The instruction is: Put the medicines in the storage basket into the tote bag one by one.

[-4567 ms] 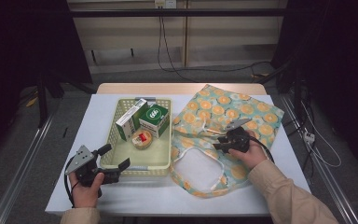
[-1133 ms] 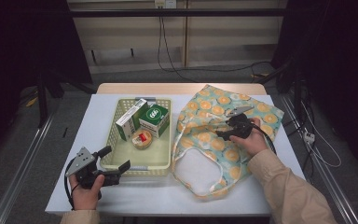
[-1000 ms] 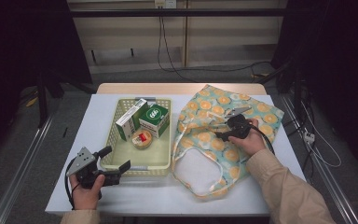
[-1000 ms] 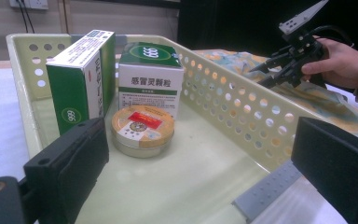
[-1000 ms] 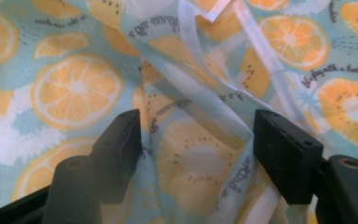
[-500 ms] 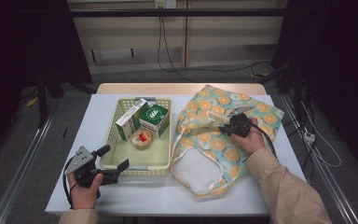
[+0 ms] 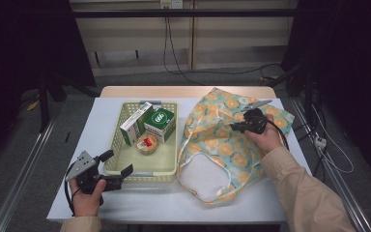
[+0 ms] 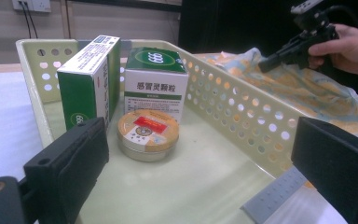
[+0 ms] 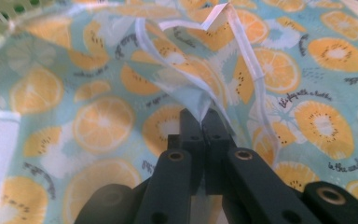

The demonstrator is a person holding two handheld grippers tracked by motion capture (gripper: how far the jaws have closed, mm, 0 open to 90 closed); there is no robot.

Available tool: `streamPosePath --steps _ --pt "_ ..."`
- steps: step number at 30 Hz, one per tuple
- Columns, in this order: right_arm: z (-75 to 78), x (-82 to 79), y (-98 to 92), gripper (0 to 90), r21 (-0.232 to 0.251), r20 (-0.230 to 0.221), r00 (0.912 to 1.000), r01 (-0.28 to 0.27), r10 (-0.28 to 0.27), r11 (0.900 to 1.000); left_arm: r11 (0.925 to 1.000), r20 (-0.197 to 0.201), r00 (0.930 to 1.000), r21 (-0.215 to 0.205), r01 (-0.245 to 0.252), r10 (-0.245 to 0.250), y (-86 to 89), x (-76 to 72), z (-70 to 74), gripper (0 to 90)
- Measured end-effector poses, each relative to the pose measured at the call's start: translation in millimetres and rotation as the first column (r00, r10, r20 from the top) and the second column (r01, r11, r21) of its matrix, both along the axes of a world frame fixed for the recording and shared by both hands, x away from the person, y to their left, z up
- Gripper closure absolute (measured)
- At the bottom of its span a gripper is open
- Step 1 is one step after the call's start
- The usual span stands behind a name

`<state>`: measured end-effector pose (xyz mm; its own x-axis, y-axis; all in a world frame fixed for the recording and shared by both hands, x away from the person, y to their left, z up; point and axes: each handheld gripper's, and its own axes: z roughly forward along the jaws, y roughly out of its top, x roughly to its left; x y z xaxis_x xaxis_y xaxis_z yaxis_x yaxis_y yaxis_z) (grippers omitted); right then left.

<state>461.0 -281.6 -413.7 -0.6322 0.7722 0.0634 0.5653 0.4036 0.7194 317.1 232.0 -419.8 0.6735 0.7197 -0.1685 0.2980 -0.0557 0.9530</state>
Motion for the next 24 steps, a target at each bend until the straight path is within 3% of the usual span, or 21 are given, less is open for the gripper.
streamPosePath --steps 9,24 --pt "26.4 4.4 -7.9 90.0 0.024 0.019 0.9996 0.020 -0.021 1.000 0.9999 -0.001 0.9999 0.001 0.012 -0.012 -1.6 1.9 0.4 3.7" --pt "49.3 1.4 -4.5 90.0 0.008 0.028 0.9995 0.016 -0.016 1.000 0.9997 0.009 0.9998 -0.015 0.018 -0.018 -2.1 4.2 9.4 3.7"
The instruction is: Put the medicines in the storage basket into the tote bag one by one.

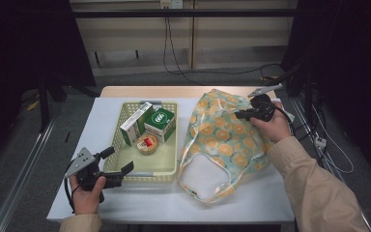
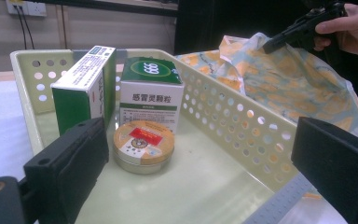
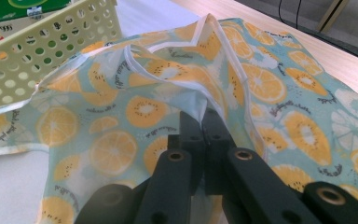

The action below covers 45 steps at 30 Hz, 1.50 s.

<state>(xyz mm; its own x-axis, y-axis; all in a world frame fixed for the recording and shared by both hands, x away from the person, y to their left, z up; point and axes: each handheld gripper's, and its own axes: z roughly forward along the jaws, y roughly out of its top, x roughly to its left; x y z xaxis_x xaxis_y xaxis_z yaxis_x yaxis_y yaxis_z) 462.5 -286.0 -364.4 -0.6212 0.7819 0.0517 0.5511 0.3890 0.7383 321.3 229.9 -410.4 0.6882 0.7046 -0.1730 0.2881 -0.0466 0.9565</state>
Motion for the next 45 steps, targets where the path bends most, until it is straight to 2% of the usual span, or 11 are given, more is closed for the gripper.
streamPosePath --steps 4,8,15,18,20,29,32,36,39,45 --pt "1.9 -5.2 6.9 90.0 0.002 0.006 0.9999 -0.014 0.014 1.000 1.0000 0.000 1.0000 -0.003 -0.002 0.002 -0.3 0.1 -0.2 3.8" --pt "4.4 -9.4 15.4 90.0 -0.030 0.005 0.9996 -0.029 0.029 0.999 1.0000 -0.008 1.0000 0.000 0.003 -0.003 -2.2 0.5 -1.9 3.7" --pt "17.1 -12.7 17.9 90.0 -0.017 0.011 0.9994 -0.034 0.034 0.999 1.0000 0.001 1.0000 0.001 0.004 -0.004 -2.0 0.7 0.7 3.8" --pt "23.3 -13.9 19.1 90.0 -0.012 0.011 0.9992 -0.038 0.038 0.999 1.0000 -0.009 0.9999 -0.002 0.007 -0.007 -3.7 1.1 2.6 3.7" --pt "25.9 -15.6 21.5 90.0 -0.013 0.015 0.9991 -0.040 0.040 0.999 1.0000 -0.008 0.9999 0.005 0.007 -0.007 -5.6 0.9 5.3 3.9" --pt "28.8 -16.9 28.0 90.0 -0.013 0.013 0.9987 -0.048 0.048 0.999 0.9999 -0.008 0.9999 -0.009 0.011 -0.011 -8.5 2.0 13.2 3.9" --pt "33.7 -16.3 28.7 90.0 -0.027 0.013 0.9988 -0.048 0.048 0.998 0.9996 0.003 0.9998 -0.018 0.022 -0.022 -12.3 1.8 21.2 3.8" --pt "41.8 -15.1 25.9 90.0 -0.020 0.024 0.9988 -0.043 0.043 0.999 0.9989 0.019 0.9988 -0.009 0.046 -0.045 -20.9 2.9 32.7 3.8" --pt "45.0 -14.2 24.3 90.0 -0.002 0.026 0.9990 -0.037 0.037 0.999 0.9978 0.012 0.9978 -0.002 0.066 -0.066 -27.9 6.7 37.8 3.7" --pt "46.3 -14.7 25.0 90.0 -0.005 0.026 0.9986 -0.045 0.045 0.999 0.9975 -0.006 0.9975 0.007 0.070 -0.070 -36.5 19.6 40.9 3.9"
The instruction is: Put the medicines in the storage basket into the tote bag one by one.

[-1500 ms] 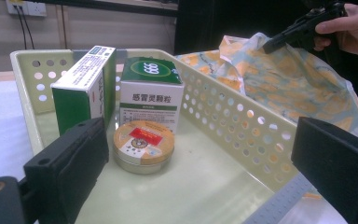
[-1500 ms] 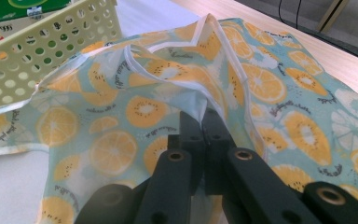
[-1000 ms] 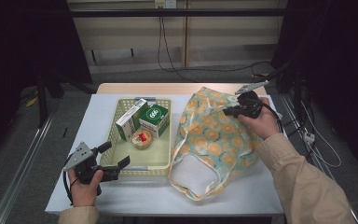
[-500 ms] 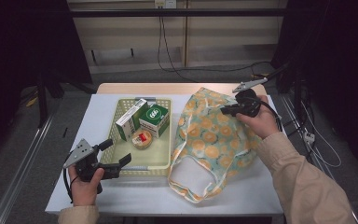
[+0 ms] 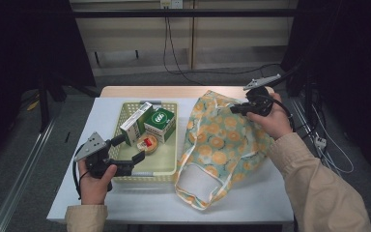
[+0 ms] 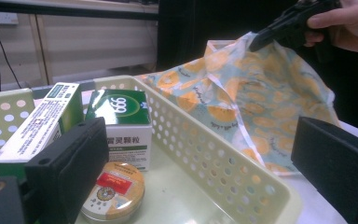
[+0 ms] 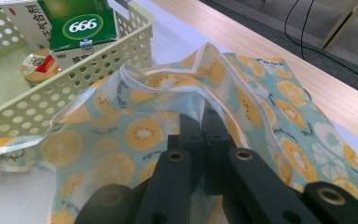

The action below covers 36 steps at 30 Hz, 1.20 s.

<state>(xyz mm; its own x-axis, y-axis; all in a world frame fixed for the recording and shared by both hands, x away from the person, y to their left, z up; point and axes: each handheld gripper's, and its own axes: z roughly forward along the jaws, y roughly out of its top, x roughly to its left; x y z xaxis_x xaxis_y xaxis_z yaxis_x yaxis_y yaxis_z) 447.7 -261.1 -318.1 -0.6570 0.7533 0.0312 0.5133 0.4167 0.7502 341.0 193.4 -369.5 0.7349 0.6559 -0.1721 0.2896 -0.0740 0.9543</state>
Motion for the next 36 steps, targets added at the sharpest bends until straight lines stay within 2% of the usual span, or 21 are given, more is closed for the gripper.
streamPosePath --steps 13,16,18,22,23,24,32,36 --pt "-4.4 -1.7 -4.8 90.0 0.004 -0.008 1.0000 -0.003 0.003 1.000 0.9975 -0.051 0.9982 0.062 0.035 -0.032 -15.7 24.9 -3.0 4.0" --pt "-6.5 -2.2 -7.4 90.0 0.004 -0.010 1.0000 -0.001 0.001 1.000 0.9970 -0.064 0.9973 0.066 0.041 -0.036 -18.0 29.0 -5.2 4.0" --pt "-8.0 -2.4 -9.9 90.0 0.018 -0.016 0.9999 0.002 -0.002 1.000 0.9959 -0.071 0.9965 0.076 0.049 -0.044 -19.7 32.1 -6.2 4.0" --pt "-9.6 -2.6 -12.7 90.0 0.019 -0.016 0.9999 0.004 -0.004 1.000 0.9943 -0.113 0.9919 0.082 0.067 -0.057 -23.5 37.9 -4.3 4.3" --pt "-10.0 -2.7 -12.9 90.0 0.018 -0.019 0.9998 0.005 -0.005 1.000 0.9939 -0.112 0.9919 0.085 0.071 -0.061 -24.5 38.6 -2.9 4.3" --pt "-10.4 -2.8 -13.0 90.0 0.015 -0.020 0.9998 0.005 -0.005 1.000 0.9935 -0.090 0.9939 0.089 0.071 -0.063 -25.2 38.9 -1.3 4.4" --pt "-10.7 -3.1 -13.8 90.0 0.014 -0.019 0.9998 0.004 -0.004 1.000 0.9921 -0.063 0.9960 0.104 0.070 -0.064 -31.4 48.9 13.8 4.5" --pt "-10.5 -3.4 -13.4 90.0 0.015 -0.019 0.9998 0.007 -0.006 1.000 0.9857 -0.062 0.9958 0.150 0.077 -0.068 -37.7 59.5 11.7 4.5"
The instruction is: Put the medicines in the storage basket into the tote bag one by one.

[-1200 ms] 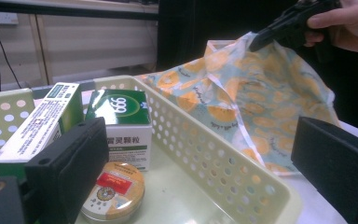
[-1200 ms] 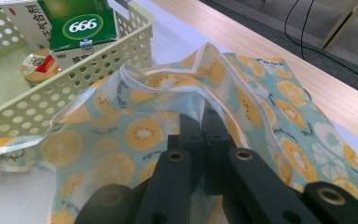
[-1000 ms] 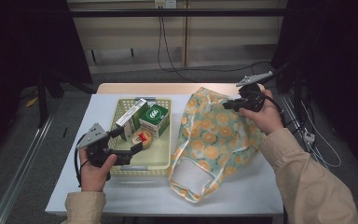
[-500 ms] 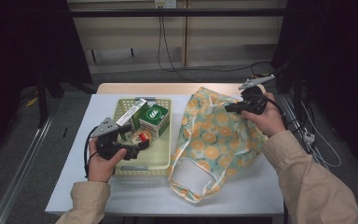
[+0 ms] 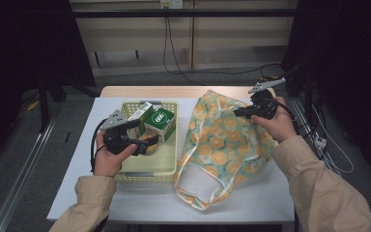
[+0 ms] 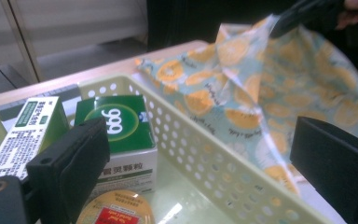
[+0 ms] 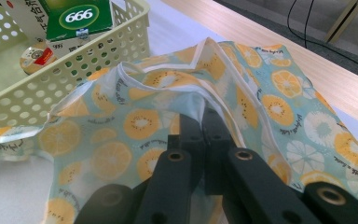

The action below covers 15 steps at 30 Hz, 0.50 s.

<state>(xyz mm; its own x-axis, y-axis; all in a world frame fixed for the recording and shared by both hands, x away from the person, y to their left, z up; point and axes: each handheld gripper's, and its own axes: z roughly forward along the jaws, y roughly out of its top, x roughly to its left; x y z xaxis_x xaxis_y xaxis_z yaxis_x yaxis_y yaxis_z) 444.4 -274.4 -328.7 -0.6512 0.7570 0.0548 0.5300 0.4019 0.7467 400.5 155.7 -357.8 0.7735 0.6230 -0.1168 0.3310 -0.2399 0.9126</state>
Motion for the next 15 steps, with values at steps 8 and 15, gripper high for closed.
streamPosePath --steps 8,15 --pt "-6.2 1.0 1.9 90.0 -0.002 -0.010 0.9999 -0.003 0.003 1.000 0.9952 -0.042 0.9990 0.096 0.022 -0.018 -12.0 11.2 -18.4 4.5" --pt "-9.9 1.9 2.6 90.0 0.000 -0.013 0.9999 -0.001 0.001 1.000 0.9911 -0.063 0.9980 0.133 0.003 0.005 -10.0 16.6 -30.4 4.3"
